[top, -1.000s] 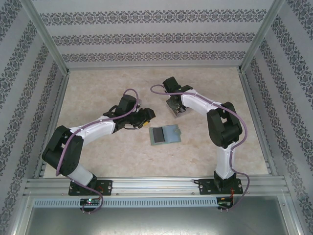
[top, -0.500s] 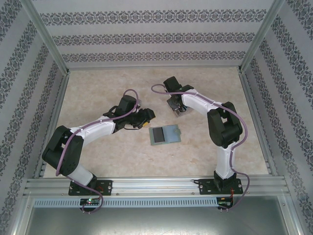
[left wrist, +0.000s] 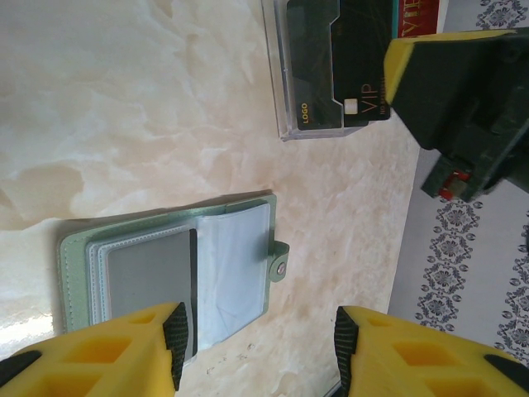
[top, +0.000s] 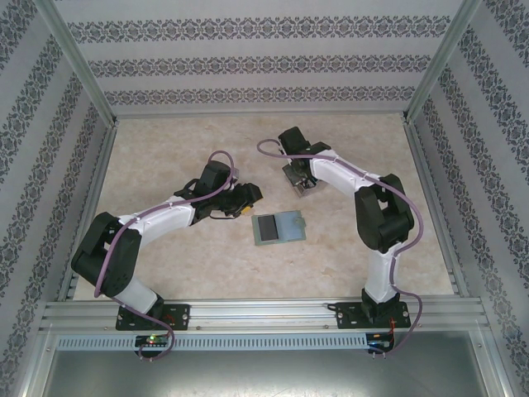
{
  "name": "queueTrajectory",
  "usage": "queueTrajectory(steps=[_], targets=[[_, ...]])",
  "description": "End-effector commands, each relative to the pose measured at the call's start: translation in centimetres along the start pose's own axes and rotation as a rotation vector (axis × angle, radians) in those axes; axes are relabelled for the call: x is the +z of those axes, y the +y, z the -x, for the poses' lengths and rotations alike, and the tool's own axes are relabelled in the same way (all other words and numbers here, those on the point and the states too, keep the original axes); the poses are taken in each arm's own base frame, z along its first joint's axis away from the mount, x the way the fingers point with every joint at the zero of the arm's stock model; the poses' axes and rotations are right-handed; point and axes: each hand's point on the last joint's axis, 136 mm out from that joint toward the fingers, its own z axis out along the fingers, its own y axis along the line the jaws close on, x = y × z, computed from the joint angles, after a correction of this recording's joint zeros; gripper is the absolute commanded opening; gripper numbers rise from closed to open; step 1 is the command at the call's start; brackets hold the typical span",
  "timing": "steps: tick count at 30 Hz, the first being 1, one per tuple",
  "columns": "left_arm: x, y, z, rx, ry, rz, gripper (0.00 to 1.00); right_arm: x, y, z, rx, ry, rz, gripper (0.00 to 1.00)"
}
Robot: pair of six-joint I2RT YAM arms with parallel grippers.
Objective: Put the credit cards into the card holder
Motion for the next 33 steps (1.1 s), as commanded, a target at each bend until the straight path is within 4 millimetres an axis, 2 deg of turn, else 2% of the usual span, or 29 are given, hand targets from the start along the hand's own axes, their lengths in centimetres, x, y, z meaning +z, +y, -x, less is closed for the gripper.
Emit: queueTrajectory(steps=[1, 7, 14, 20, 25, 33], targets=[[-0.2, 0.1, 0.1, 0.006, -0.007, 0.002, 0.52, -2.0, -0.7, 0.5, 0.056, -0.030, 0.033, 0.00], [-0.1, -0.1, 0.2, 0.007, -0.005, -0.001, 0.53, -3.0, -0.9, 0.5, 0.150, -0.046, 0.133, 0.00], [0.0, -0.4, 0.3, 0.009, 0.001, -0.010, 0.52, -3.1, -1.3, 0.3, 0.214, -0.048, 0.176, 0.00], [0.0, -0.6, 0.3, 0.004, -0.003, -0.018, 0.52, -2.2, -1.2, 0.3, 0.186, -0.032, 0.159, 0.00], [0.0, -0.6, 0.3, 0.005, 0.000, -0.018, 0.52, -1.0, -1.2, 0.3, 0.077, -0.014, 0.081, 0.00], [0.1, -0.5, 0.2, 0.003, 0.001, -0.015, 0.52, -0.4, 0.4, -0.3, 0.056, 0.015, 0.151, 0.00]])
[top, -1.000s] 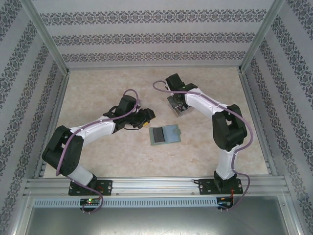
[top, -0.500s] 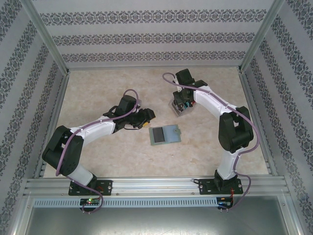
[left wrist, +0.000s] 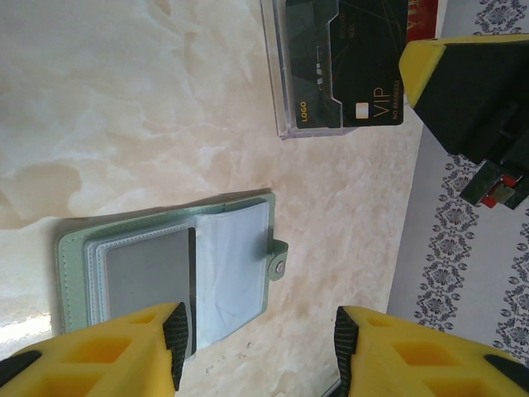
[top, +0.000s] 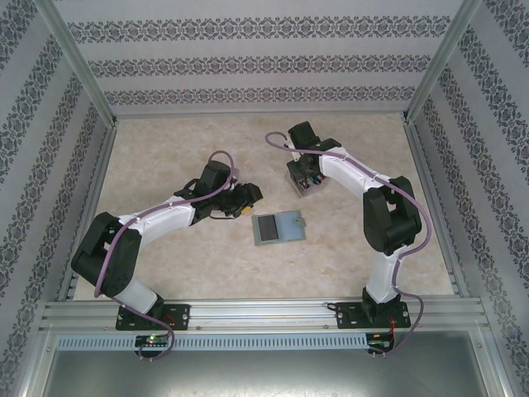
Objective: Put the credit cards into the card holder
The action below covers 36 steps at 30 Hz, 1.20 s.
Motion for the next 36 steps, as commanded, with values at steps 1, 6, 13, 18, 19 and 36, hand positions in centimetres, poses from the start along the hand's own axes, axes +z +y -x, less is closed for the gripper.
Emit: queueTrajectory(steps=[1, 6, 13, 18, 19, 36], targets=[[0.1, -0.5, 0.2, 0.003, 0.000, -0.016, 0.53, 0.1, 0.7, -0.1, 0.011, 0.024, 0.061, 0.00], [0.1, -0.6, 0.4, 0.004, -0.002, -0.020, 0.53, 0.0, 1.2, -0.2, 0.008, 0.027, 0.083, 0.00], [0.2, -0.5, 0.3, 0.003, 0.005, -0.014, 0.52, 0.2, 0.3, -0.3, 0.033, 0.039, 0.035, 0.17], [0.1, -0.4, 0.2, 0.003, 0.002, -0.013, 0.53, -1.8, -1.6, 0.9, 0.113, -0.021, 0.007, 0.29], [0.1, -0.4, 0.2, 0.004, 0.002, -0.011, 0.53, -2.2, -2.2, 1.0, 0.141, -0.035, 0.005, 0.31], [0.2, 1.1, -0.3, -0.002, 0.008, 0.025, 0.53, -1.7, 0.0, -0.9, 0.234, 0.034, 0.236, 0.31]])
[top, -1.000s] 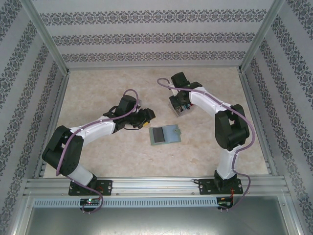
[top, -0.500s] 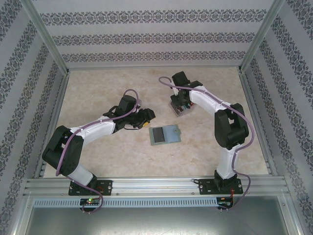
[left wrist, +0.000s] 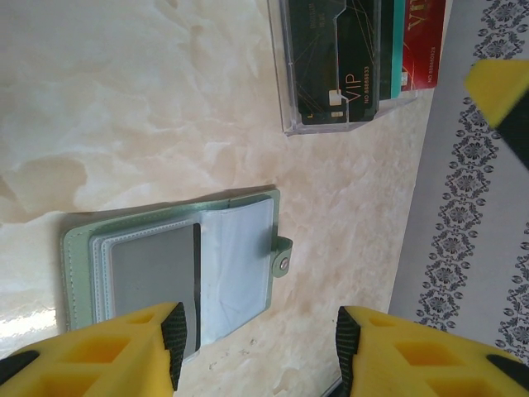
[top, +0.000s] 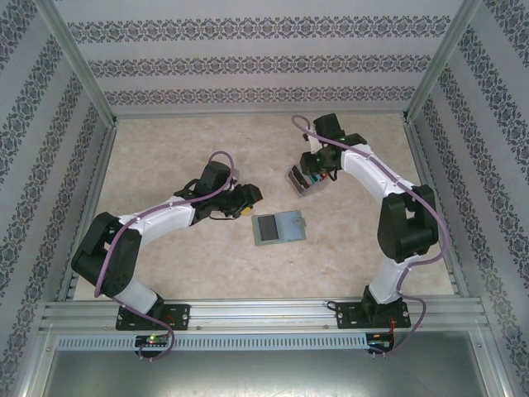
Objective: Put the credit cards into the card holder
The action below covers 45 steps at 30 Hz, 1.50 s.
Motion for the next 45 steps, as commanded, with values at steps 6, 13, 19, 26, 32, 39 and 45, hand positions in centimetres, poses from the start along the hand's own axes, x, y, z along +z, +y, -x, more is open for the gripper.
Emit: queueTrajectory(steps=[6, 13, 19, 26, 32, 39, 45], targets=[[0.0, 1.0, -0.2, 0.001, 0.000, 0.023, 0.53, 2.6, 1.0, -1.6, -0.002, 0.102, -0.002, 0.31], [0.2, 0.9, -0.2, -0.002, 0.002, 0.020, 0.53, 3.3, 0.2, -2.3, -0.020, 0.124, -0.064, 0.29], [0.3, 0.9, -0.2, -0.003, 0.003, 0.021, 0.53, 3.7, 0.3, -2.5, -0.026, 0.140, -0.058, 0.27], [0.4, 1.0, -0.2, -0.005, 0.008, 0.022, 0.53, 4.2, 0.7, -2.8, -0.032, 0.156, -0.039, 0.22], [0.4, 1.2, -0.2, -0.008, 0.006, 0.024, 0.53, 4.2, 0.8, -2.9, -0.038, 0.160, -0.029, 0.18], [0.5, 1.1, -0.2, -0.008, 0.010, 0.021, 0.53, 3.7, 1.1, -2.6, -0.046, 0.140, -0.036, 0.19], [0.6, 1.0, -0.2, -0.009, 0.014, 0.015, 0.53, 3.8, 0.8, -2.7, -0.084, 0.161, -0.090, 0.18]])
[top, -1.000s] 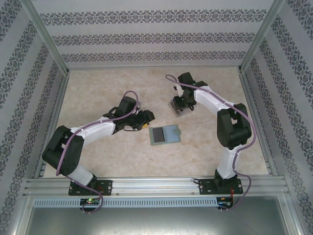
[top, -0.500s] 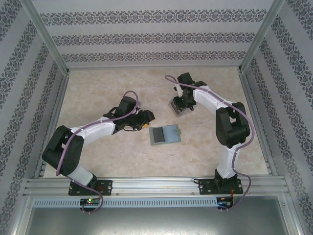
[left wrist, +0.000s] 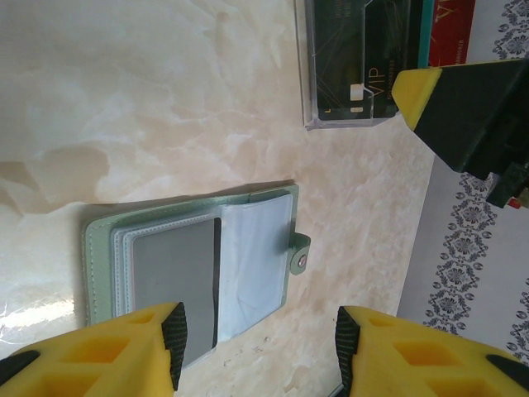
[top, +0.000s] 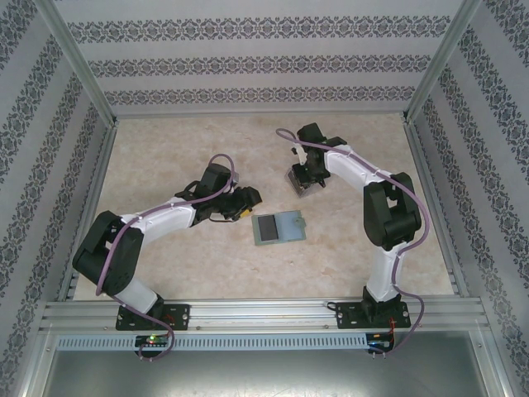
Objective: Put the credit cards into the card holder
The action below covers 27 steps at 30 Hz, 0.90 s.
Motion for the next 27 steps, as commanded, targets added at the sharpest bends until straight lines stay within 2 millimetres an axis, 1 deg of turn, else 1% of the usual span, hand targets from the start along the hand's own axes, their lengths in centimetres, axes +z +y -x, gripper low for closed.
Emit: queueTrajectory(steps=[1, 4, 6, 9, 14, 16, 19, 27], targets=[[0.2, -0.1, 0.2, 0.005, 0.001, -0.007, 0.53, -0.1, 0.0, 0.2, -0.029, 0.012, -0.033, 0.18], [0.2, 0.0, 0.2, 0.003, 0.000, -0.006, 0.53, 0.0, 0.5, 0.2, -0.033, 0.013, -0.006, 0.18], [0.2, 0.0, 0.2, 0.002, 0.000, -0.007, 0.53, 0.0, 0.8, 0.2, -0.036, 0.013, 0.001, 0.15], [0.3, -0.1, 0.2, 0.003, 0.001, -0.008, 0.53, -0.2, 0.4, 0.5, -0.031, 0.002, -0.030, 0.17], [0.3, -0.1, 0.3, 0.003, 0.002, -0.007, 0.53, -1.1, -0.7, 1.2, -0.031, -0.034, -0.095, 0.22], [0.3, -0.1, 0.3, 0.004, 0.003, -0.009, 0.53, -0.9, -1.0, 1.0, -0.027, -0.017, -0.103, 0.22], [0.3, -0.1, 0.2, 0.004, 0.002, -0.010, 0.53, -0.6, -0.8, 0.6, -0.015, -0.004, -0.089, 0.22], [0.4, -0.1, 0.2, 0.003, 0.003, -0.009, 0.53, 0.1, -1.2, -0.2, 0.012, 0.026, -0.107, 0.23]])
